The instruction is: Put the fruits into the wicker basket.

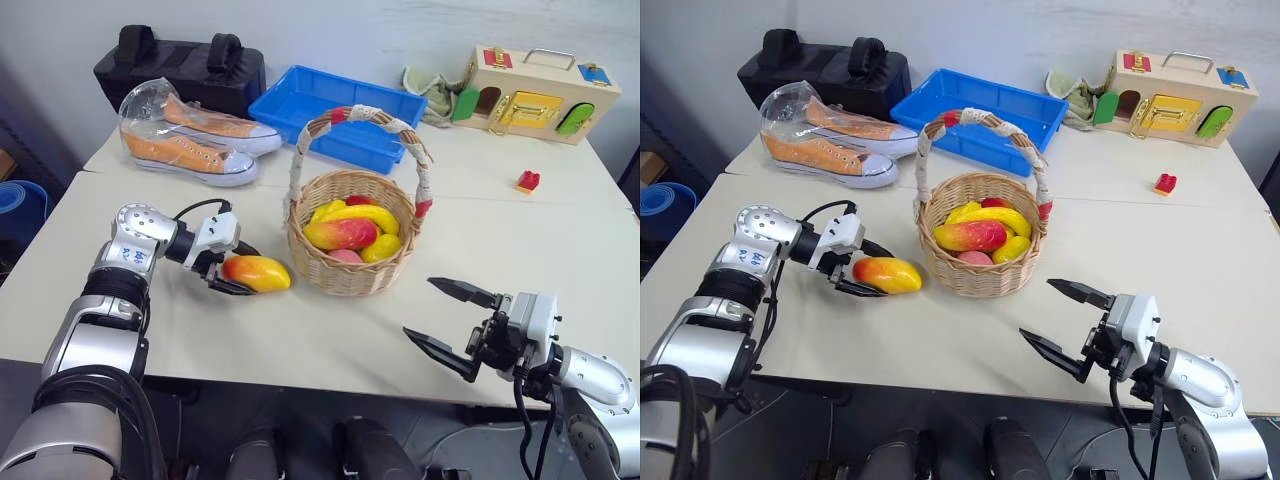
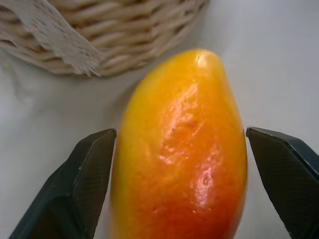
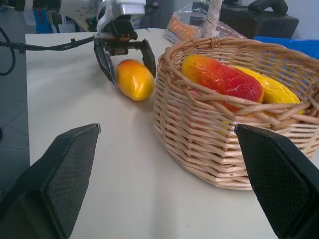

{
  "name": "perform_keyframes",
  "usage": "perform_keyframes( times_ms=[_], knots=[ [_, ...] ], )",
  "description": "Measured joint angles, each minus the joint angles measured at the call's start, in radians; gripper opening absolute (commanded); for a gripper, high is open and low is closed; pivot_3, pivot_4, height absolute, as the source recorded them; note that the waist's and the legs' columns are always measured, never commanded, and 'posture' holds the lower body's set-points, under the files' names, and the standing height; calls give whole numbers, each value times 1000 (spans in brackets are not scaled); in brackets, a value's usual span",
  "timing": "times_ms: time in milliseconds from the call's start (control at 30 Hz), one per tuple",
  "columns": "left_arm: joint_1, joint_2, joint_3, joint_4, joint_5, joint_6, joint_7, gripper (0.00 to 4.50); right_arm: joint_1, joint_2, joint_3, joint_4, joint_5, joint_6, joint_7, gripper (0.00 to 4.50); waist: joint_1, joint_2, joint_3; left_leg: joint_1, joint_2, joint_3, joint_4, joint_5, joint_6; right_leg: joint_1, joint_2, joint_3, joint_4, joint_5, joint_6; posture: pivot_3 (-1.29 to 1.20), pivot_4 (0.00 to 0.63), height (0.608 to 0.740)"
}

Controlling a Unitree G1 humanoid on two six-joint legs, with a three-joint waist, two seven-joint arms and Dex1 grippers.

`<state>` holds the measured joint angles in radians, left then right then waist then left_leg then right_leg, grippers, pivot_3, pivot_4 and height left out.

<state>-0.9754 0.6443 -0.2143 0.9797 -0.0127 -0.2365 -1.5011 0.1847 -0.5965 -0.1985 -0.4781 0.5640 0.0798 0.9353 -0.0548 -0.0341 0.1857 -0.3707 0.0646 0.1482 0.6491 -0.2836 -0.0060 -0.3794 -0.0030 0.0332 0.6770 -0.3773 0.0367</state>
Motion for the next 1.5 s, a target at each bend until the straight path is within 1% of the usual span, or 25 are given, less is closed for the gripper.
perform_keyframes(
  times_ms=[67,100,133,200,267,333,367,433,467,500,600,633,700,767,800,867,1000,1100,1167,1233,1300,1433,1500],
  knots=[
    [0,2,0,7,-8,-6,-1,3410,-3,1,2,-7,10,23,-18,4500,1,0,0,0,0,0,0,0,0,0,0,0,0,0,0,0,150,740],
    [11,9,1,-6,-41,7,-1,3372,-4,4,1,-21,19,39,-35,4500,1,0,0,0,0,0,0,0,0,0,0,0,0,0,0,0,150,740],
    [36,31,0,-59,-94,49,-1,3371,-5,9,1,-35,31,54,-47,4500,-2,0,0,0,0,0,-1,0,0,0,0,0,1,0,0,0,150,740],
    [80,108,2,-191,-231,182,-1,3370,5,11,-7,-57,56,78,-77,4500,-5,-1,1,-1,1,-1,-1,0,-1,-3,0,-1,5,0,0,0,150,740],
    [105,154,37,-337,-337,327,-1,3370,15,22,-27,-73,78,94,-109,4500,-2,-1,1,-1,1,-2,-1,0,-2,-4,-1,-1,7,0,0,0,150,740],
    [122,162,109,-520,-450,486,1,3370,23,30,-55,-81,97,106,-147,4500,7,-1,1,-1,0,-4,1,1,-2,-2,-1,-1,7,-1,1,0,150,740],
    [123,157,129,-580,-482,534,6,3370,24,31,-60,-86,99,108,-157,4500,11,-1,1,-1,-1,-4,1,1,-1,-1,-1,-1,7,-1,1,0,150,740],
    [120,95,158,-721,-519,645,98,3370,27,39,-75,-96,103,115,-182,4500,21,-1,1,1,-1,-5,1,1,0,3,-1,-1,3,-1,1,0,150,740],
    [117,59,155,-751,-514,670,146,3370,27,42,-76,-98,103,115,-187,4500,26,-1,1,1,-2,-4,2,2,1,4,-1,0,2,-1,1,0,150,740],
    [111,3,147,-775,-497,702,221,3370,25,46,-77,-99,103,115,-190,4500,28,-1,1,0,-3,-5,2,2,2,4,-2,0,2,-1,2,0,150,740],
    [68,-160,105,-789,-431,814,470,3370,14,56,-77,-101,103,114,-195,4500,28,-1,1,-1,-4,-4,3,2,3,4,-1,1,1,0,3,0,150,740],
    [55,-197,93,-792,-410,840,538,3370,7,59,-76,-102,103,114,-198,4500,27,-1,1,-1,-4,-4,3,2,3,3,-1,1,1,0,3,0,150,740],
    [41,-260,73,-810,-367,862,641,3370,1,69,-76,-104,99,114,-212,4500,17,-1,1,0,-3,-2,0,2,2,3,0,3,0,0,4,0,150,740],
    [40,-317,54,-823,-342,875,705,3370,0,89,-72,-110,93,114,-234,4500,16,-1,1,1,-1,-3,-1,2,-1,2,1,3,1,0,4,0,150,740],
    [40,-335,46,-823,-335,884,727,4085,0,96,-69,-117,92,114,-242,4500,16,-1,1,1,-1,-3,-1,2,-2,1,2,3,2,0,3,0,150,740],
    [42,-344,42,-823,-326,894,747,4473,14,99,-67,-136,85,114,-254,4500,16,0,1,0,0,-3,-2,3,-3,0,3,3,2,0,3,0,150,740],
    [44,-325,56,-832,-325,897,737,4473,48,111,-67,-149,77,114,-271,4500,17,0,1,1,0,-3,-1,4,-4,0,4,4,3,-1,1,0,150,740],
    [66,-281,81,-879,-349,896,690,4473,71,112,-69,-151,74,113,-272,4500,16,0,1,1,0,-2,-1,4,-4,1,4,4,3,-1,1,0,150,740],
    [96,-233,95,-910,-372,890,634,4473,74,112,-79,-150,73,111,-273,4500,15,0,1,2,0,-2,-1,4,-4,1,4,4,3,-1,1,0,150,740],
    [158,-160,110,-965,-403,861,541,4473,76,112,-98,-150,67,107,-291,4500,12,0,1,2,0,-2,-2,4,-4,1,4,4,3,-1,1,0,150,740],
    [226,-86,145,-1000,-421,781,446,4473,84,122,-124,-149,48,107,-333,4500,10,0,1,1,0,-3,-2,4,-4,1,3,4,3,-1,1,0,150,740],
    [339,28,286,-1004,-486,618,272,4473,93,153,-136,-151,4,121,-435,4500,5,0,1,1,0,-3,-2,4,-4,1,3,4,2,-2,0,0,150,740],
    [401,108,343,-973,-489,556,212,4473,71,178,-108,-152,-33,118,-471,4500,-3,0,1,3,0,-3,-2,4,-4,2,3,4,2,-2,0,0,150,740]
  ],
)
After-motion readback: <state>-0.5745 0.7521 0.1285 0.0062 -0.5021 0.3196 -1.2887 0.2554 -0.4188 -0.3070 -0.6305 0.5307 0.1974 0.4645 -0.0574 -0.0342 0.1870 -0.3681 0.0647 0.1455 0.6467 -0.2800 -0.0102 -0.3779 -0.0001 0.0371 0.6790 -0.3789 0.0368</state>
